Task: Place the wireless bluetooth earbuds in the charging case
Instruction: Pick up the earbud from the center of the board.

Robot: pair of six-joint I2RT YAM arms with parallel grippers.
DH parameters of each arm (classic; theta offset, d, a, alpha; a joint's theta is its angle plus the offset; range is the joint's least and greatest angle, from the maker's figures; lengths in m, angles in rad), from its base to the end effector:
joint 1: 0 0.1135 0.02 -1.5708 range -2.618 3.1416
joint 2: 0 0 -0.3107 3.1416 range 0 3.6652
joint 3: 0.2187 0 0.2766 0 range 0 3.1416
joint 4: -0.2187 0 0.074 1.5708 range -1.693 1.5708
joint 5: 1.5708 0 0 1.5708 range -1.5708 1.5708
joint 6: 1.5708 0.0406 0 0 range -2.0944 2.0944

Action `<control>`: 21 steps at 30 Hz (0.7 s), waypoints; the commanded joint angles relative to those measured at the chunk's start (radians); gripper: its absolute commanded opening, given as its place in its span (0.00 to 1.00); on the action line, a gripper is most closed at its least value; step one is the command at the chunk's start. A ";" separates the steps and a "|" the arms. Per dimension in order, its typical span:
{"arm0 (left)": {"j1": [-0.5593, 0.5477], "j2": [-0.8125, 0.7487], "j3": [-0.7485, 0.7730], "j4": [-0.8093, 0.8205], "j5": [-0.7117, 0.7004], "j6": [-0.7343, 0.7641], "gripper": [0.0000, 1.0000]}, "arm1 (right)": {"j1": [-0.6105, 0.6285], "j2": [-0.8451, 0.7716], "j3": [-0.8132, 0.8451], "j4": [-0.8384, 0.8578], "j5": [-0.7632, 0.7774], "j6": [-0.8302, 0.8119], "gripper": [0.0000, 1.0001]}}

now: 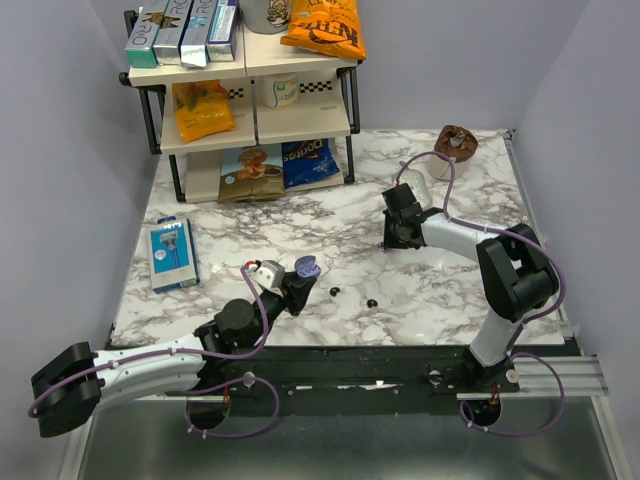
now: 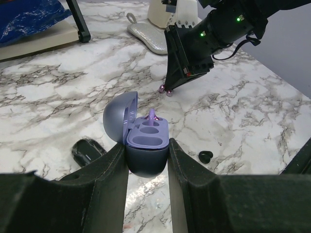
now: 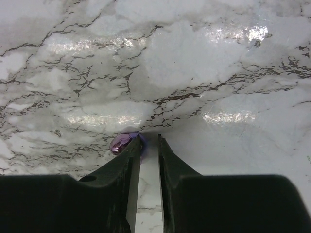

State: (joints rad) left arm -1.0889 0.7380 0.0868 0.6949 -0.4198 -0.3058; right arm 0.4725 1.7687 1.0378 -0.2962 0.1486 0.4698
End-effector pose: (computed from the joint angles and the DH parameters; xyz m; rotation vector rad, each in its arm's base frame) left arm 0.0852 -0.1272 0.2115 0.2720 1.5606 -0.7849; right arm 0.3422 0.1682 0.1849 0.0502 2.5874 0.1558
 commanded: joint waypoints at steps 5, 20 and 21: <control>-0.006 -0.020 0.001 0.034 -0.013 -0.018 0.00 | 0.025 0.048 -0.027 -0.029 -0.023 0.010 0.03; -0.006 -0.031 0.007 0.018 -0.013 -0.007 0.00 | 0.026 -0.104 -0.067 -0.024 0.083 0.044 0.01; -0.006 -0.029 0.007 0.020 -0.013 -0.009 0.00 | 0.026 -0.113 -0.067 -0.026 0.091 0.044 0.01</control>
State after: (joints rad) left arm -1.0889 0.7162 0.0868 0.6941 -0.4198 -0.3080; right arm 0.4904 1.7126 0.9840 -0.2939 0.1860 0.4980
